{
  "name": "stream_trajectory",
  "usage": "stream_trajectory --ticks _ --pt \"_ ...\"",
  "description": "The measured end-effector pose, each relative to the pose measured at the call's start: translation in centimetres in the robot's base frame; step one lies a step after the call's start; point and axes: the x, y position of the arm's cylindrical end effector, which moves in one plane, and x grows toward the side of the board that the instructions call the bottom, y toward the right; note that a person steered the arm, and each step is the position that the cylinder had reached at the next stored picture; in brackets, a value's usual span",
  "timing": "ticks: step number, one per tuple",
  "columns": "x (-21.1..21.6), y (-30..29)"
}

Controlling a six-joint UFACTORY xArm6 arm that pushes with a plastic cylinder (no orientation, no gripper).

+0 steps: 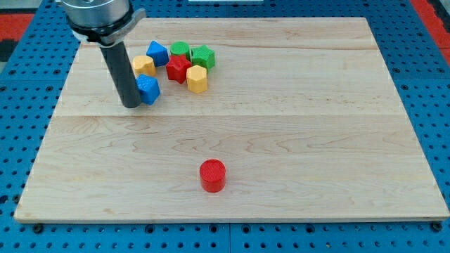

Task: Push the red circle closer to the group of blocks

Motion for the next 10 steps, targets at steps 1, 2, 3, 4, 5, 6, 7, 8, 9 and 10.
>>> stream_trajectory --ticks 1,2,3,4,5,6,7,8,9,10 --pt "-0.7 1.7" --pt "-1.9 1.8" --pt "-2.3 1.2" --pt "-1.1 -1.5" --pt "4.9 -3.4" --pt "11.0 -0.6" --pt "14.1 4.5" --pt "16.7 8.5" --pt "19.1 8.9" --pt "18.2 10.8"
